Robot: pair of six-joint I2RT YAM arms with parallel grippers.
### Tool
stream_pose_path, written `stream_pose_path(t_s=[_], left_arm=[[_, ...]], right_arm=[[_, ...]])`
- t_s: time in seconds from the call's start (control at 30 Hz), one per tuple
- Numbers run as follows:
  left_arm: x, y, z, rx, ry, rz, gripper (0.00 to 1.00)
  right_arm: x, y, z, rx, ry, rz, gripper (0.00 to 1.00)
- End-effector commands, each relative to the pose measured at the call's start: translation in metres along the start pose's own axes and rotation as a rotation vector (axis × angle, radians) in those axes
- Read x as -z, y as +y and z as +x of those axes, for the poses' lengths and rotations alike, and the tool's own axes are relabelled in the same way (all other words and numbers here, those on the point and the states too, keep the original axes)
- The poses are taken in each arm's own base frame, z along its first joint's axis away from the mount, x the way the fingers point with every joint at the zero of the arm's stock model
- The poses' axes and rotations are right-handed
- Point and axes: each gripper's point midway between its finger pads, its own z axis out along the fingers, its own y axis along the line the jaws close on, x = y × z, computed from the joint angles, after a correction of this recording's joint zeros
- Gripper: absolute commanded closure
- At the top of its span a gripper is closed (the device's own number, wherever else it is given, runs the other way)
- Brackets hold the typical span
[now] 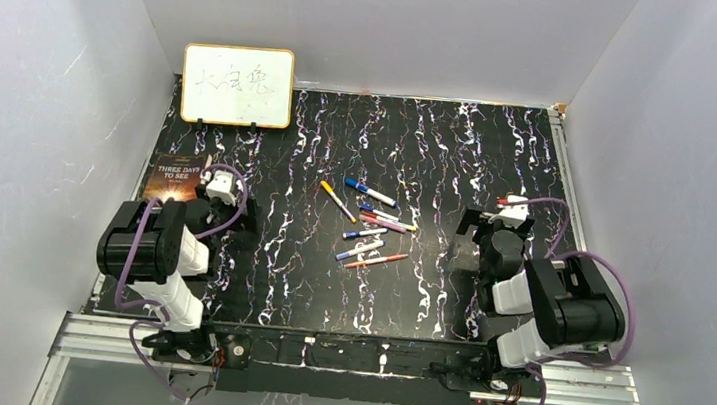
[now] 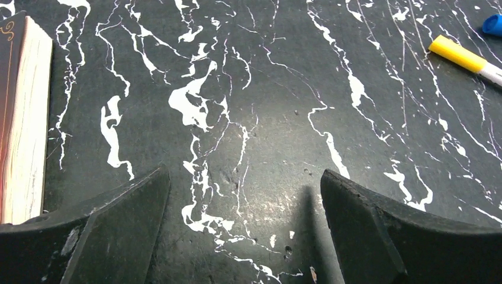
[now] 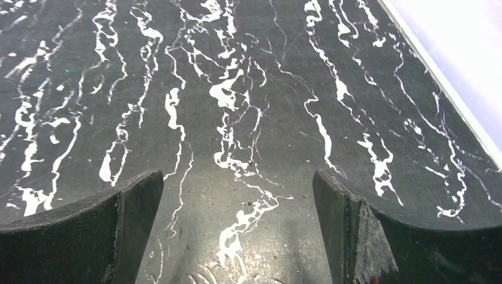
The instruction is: Open the pen caps
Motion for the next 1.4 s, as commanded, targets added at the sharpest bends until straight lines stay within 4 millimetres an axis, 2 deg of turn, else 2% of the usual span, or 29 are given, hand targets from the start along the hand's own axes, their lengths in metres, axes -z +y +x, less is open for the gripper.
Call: stream_pose_path(t_s=[0.0, 0.07, 0.13, 0.2, 0.27, 0.33, 0.43, 0.47, 0.5, 0.57, 0.63, 0.67, 0.83, 1.0, 1.03, 1.07, 1.1, 1.2, 1.23, 1.37], left_arm=[[0.004, -0.010, -0.030, -0.067, -0.120, 0.063, 0.02], [0.010, -0.008, -0.035, -0.065, -0.146, 0.036, 0.02], [0.015, -0.010, -0.042, -0.068, -0.165, 0.035, 0.02], [0.018, -0.011, -0.048, -0.060, -0.153, 0.032, 0.02], [0.022, -0.014, -0.063, -0.052, -0.150, 0.038, 0.02], [0.030, -0.021, -0.086, -0.038, -0.174, 0.060, 0.02], [0.049, -0.038, -0.129, -0.046, -0.236, 0.123, 0.02], [0.058, -0.045, -0.142, -0.047, -0.256, 0.150, 0.02], [0.067, -0.051, -0.153, -0.038, -0.270, 0.166, 0.02], [0.087, -0.059, -0.183, 0.015, -0.314, 0.175, 0.02], [0.094, -0.064, -0.196, 0.056, -0.247, 0.173, 0.02], [0.095, -0.070, -0.194, 0.064, -0.179, 0.188, 0.02], [0.102, -0.075, -0.212, 0.225, -0.016, 0.176, 0.02], [0.124, -0.106, -0.232, 0.403, -0.041, 0.308, 0.02], [0.130, -0.109, -0.235, 0.447, -0.054, 0.309, 0.02], [0.139, -0.109, -0.241, 0.487, -0.075, 0.295, 0.02], [0.146, -0.105, -0.243, 0.525, -0.083, 0.248, 0.02], [0.170, -0.086, -0.241, 0.601, -0.092, 0.080, 0.02], [0.176, -0.084, -0.239, 0.611, -0.082, 0.053, 0.02], [0.187, -0.095, -0.234, 0.583, 0.013, 0.084, 0.02]], right_arm=[[-0.006, 0.008, -0.036, 0.032, -0.041, -0.047, 0.02], [-0.013, 0.014, -0.043, 0.041, 0.030, -0.072, 0.02], [-0.019, 0.028, -0.071, 0.035, 0.016, -0.135, 0.02], [-0.015, 0.042, -0.093, 0.011, -0.033, -0.213, 0.02], [-0.009, 0.052, -0.113, -0.033, -0.069, -0.269, 0.02], [-0.002, 0.064, -0.136, -0.094, -0.090, -0.334, 0.02], [0.017, 0.093, -0.157, -0.064, -0.027, -0.525, 0.02], [0.030, 0.107, -0.163, -0.049, -0.002, -0.627, 0.02], [0.040, 0.114, -0.165, -0.053, 0.034, -0.685, 0.02], [0.054, 0.123, -0.184, -0.140, 0.035, -0.739, 0.02], [0.069, 0.129, -0.202, -0.248, 0.045, -0.779, 0.02], [0.076, 0.131, -0.206, -0.287, 0.069, -0.791, 0.02], [0.101, 0.131, -0.216, -0.374, 0.188, -0.802, 0.02], [0.122, 0.127, -0.219, -0.359, 0.248, -0.804, 0.02], [0.121, 0.121, -0.215, -0.365, 0.271, -0.756, 0.02], [0.121, 0.111, -0.202, -0.387, 0.339, -0.670, 0.02], [0.113, 0.093, -0.191, -0.411, 0.380, -0.523, 0.02], [0.119, 0.051, -0.159, -0.494, 0.513, -0.198, 0.02], [0.123, 0.046, -0.156, -0.522, 0.512, -0.160, 0.02], [0.140, 0.089, -0.167, -0.565, 0.483, -0.463, 0.02]])
